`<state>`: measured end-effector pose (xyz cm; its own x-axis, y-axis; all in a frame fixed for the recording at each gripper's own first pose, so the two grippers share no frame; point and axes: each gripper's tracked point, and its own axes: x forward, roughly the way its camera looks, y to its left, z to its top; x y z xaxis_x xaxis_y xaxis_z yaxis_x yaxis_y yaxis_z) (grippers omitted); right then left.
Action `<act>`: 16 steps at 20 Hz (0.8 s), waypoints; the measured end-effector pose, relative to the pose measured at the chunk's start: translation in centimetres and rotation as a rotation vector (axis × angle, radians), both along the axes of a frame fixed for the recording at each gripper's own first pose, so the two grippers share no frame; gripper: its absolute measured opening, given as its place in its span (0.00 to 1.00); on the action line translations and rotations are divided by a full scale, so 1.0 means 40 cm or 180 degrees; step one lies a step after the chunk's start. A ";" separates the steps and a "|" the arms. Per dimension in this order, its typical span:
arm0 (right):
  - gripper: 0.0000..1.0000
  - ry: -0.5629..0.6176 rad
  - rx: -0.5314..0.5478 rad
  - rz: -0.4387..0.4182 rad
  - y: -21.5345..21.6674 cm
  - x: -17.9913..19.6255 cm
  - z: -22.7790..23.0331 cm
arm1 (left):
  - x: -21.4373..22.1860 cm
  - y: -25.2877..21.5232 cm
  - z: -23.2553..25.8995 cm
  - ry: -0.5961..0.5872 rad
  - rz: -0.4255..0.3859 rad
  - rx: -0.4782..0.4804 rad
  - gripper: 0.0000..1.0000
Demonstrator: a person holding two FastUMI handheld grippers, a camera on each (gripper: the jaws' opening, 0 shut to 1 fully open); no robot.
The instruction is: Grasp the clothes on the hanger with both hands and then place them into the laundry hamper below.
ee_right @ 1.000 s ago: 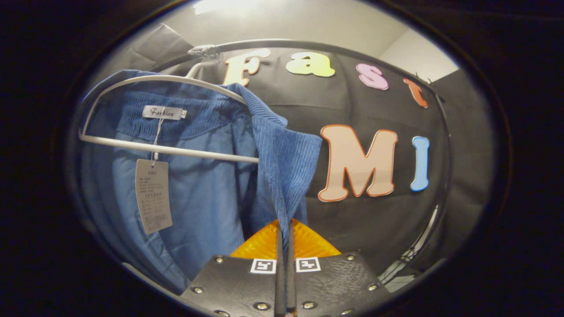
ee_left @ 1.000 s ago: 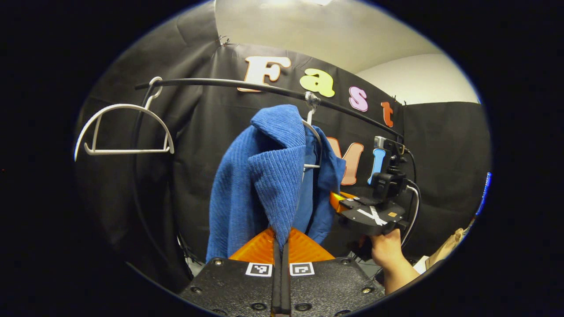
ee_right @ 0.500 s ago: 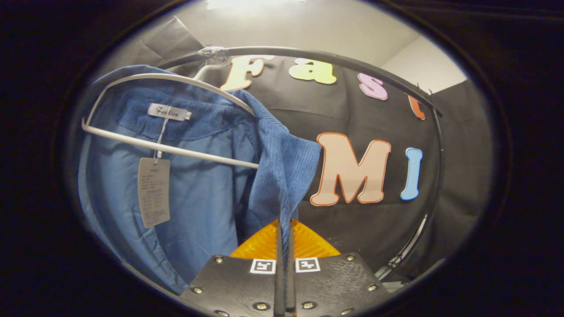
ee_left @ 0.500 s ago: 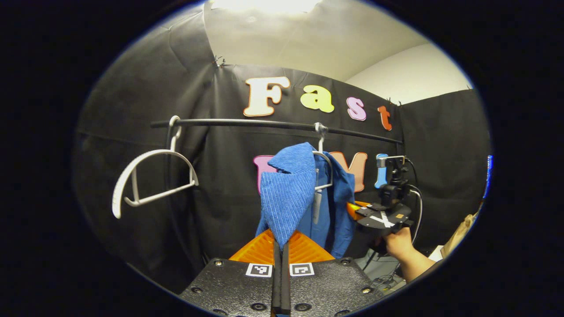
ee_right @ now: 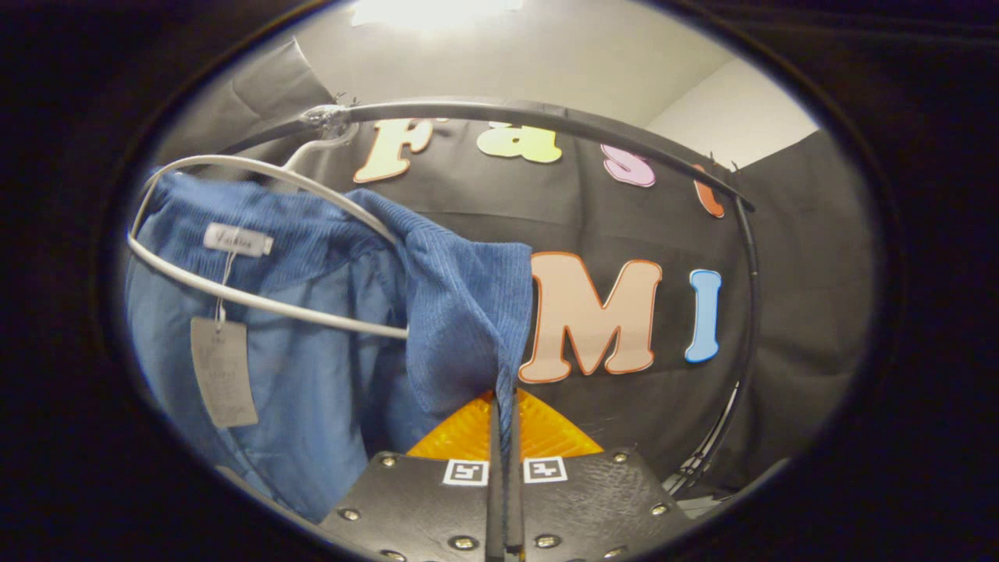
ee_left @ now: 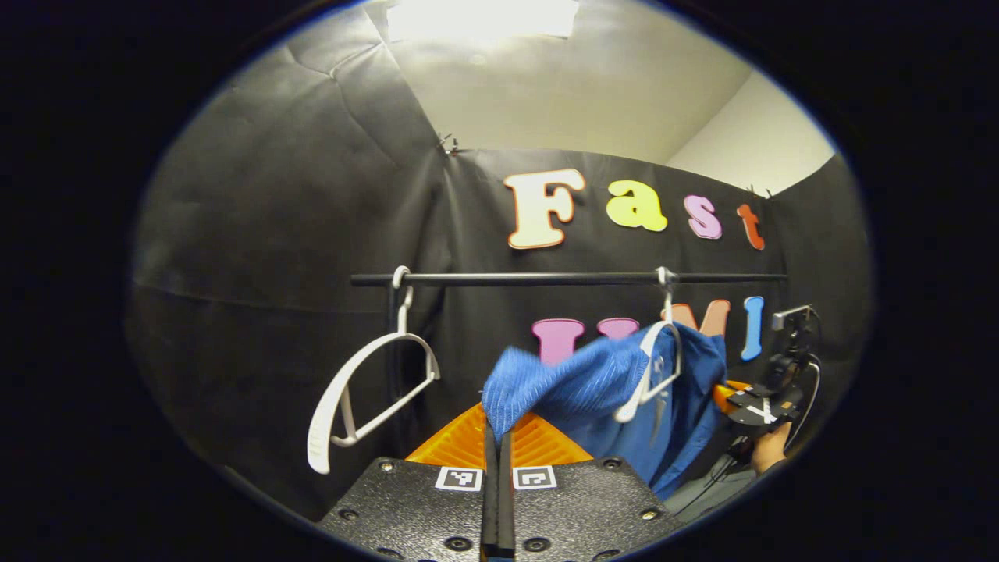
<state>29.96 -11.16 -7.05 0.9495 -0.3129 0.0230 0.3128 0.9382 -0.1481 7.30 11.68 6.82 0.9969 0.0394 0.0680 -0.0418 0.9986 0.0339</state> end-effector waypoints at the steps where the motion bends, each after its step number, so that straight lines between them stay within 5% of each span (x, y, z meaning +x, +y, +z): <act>1: 0.02 -0.0039 0.0008 0.0004 -0.005 0.011 0.010 | 0.009 -0.015 -0.016 0.0033 -0.0036 -0.0058 0.00; 16: 0.02 0.0053 0.0137 -0.0426 -0.188 0.219 -0.002 | 0.200 0.022 -0.028 0.0034 0.0092 -0.0295 0.00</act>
